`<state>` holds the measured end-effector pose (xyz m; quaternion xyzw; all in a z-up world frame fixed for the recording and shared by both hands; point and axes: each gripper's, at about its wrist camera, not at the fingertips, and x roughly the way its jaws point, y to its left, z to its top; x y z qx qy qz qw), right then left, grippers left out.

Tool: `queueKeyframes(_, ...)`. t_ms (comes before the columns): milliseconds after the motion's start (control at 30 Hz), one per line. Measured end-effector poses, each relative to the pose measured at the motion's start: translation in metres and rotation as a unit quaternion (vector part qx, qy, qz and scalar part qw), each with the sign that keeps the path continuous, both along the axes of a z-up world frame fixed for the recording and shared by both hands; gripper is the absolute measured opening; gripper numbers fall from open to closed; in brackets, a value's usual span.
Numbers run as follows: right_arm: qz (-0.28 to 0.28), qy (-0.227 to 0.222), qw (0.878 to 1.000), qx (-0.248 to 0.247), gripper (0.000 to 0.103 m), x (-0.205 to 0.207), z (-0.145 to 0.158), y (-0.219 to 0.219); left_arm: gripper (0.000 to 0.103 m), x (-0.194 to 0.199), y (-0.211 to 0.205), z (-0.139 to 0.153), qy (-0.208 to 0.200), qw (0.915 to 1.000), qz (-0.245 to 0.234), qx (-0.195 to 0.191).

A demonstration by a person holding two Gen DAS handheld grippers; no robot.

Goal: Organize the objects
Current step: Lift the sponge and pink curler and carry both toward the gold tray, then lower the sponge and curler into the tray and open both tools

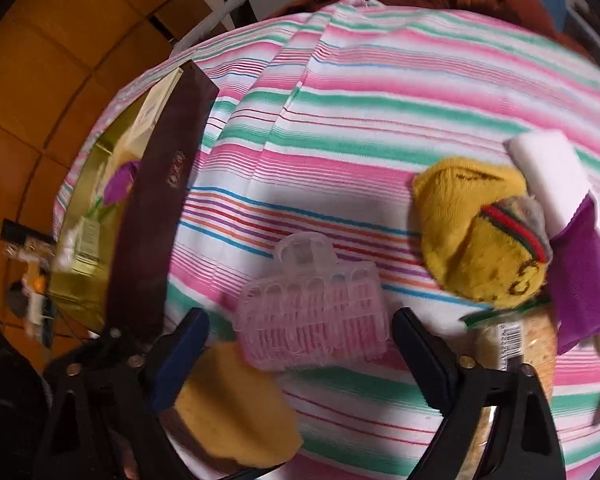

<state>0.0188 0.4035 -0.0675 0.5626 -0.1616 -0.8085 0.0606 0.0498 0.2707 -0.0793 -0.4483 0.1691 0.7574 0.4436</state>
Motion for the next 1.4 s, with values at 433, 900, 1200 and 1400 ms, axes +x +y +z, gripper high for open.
queueKeyframes(433, -0.041, 0.073, 0.996, -0.037, 0.071, 0.018, 0.041, 0.012, 0.068, 0.015, -0.031, 0.042, 0.03, 0.9974, -0.027, 0.059)
queueKeyframes(900, -0.011, 0.149, 0.988, -0.042, 0.071, 0.017, 0.09, -0.055, 0.068, -0.036, -0.162, 0.111, 0.048, 0.9725, 0.186, 0.132)
queueKeyframes(1200, 0.076, 0.154, 0.985, 0.005, 0.071, 0.003, 0.091, -0.14, 0.069, -0.109, -0.24, 0.102, 0.063, 0.9354, 0.326, 0.121)
queueKeyframes(1400, 0.077, 0.137, 0.987, 0.014, 0.072, -0.01, 0.077, -0.161, 0.074, -0.139, -0.239, 0.097, 0.08, 0.9269, 0.352, 0.103)
